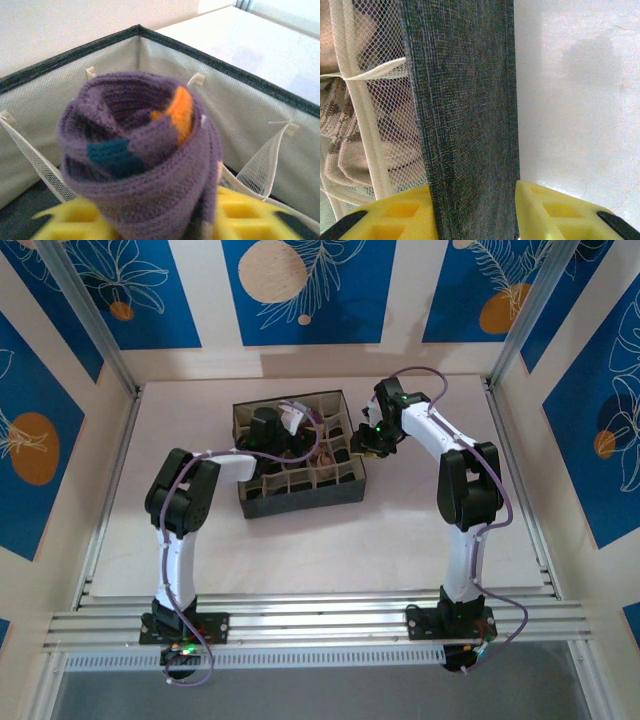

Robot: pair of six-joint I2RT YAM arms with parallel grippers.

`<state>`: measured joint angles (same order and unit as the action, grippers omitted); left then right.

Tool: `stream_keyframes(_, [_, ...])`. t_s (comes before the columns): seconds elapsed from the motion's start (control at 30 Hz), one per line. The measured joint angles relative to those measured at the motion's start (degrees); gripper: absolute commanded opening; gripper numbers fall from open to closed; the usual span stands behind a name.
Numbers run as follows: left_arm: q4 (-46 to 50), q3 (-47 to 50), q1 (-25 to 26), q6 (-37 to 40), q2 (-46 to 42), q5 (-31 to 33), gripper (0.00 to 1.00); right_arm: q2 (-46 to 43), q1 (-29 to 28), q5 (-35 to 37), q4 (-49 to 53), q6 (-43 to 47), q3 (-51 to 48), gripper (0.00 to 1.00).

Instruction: Roll the socks

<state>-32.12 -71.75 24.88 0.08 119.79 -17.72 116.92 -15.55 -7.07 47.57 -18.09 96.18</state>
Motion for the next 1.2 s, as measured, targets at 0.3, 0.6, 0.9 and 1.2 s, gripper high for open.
stream_keyframes(0.3, [0.04, 0.0, 0.04, 0.63, -0.17, -0.11, 0.84, -1.14, 0.98, 0.02, -0.35, 0.02, -0.92, 0.43])
stream_keyframes(0.6, [1.75, -0.11, 0.04, 1.57, -6.78, -0.72, 0.88, -9.31, 3.02, 0.57, -1.99, 0.63, -4.55, 0.48])
stream_keyframes(0.9, [7.37, -0.31, -0.48, 4.02, -18.64, 0.44, 0.92, -23.12, 6.38, 3.26, -6.32, 2.36, -14.73, 0.57])
stream_keyframes(1.2, [16.31, 10.36, -2.62, 7.56, -37.27, 9.9, 1.0, -41.31, 9.86, 6.84, -13.46, 5.42, -30.08, 0.73])
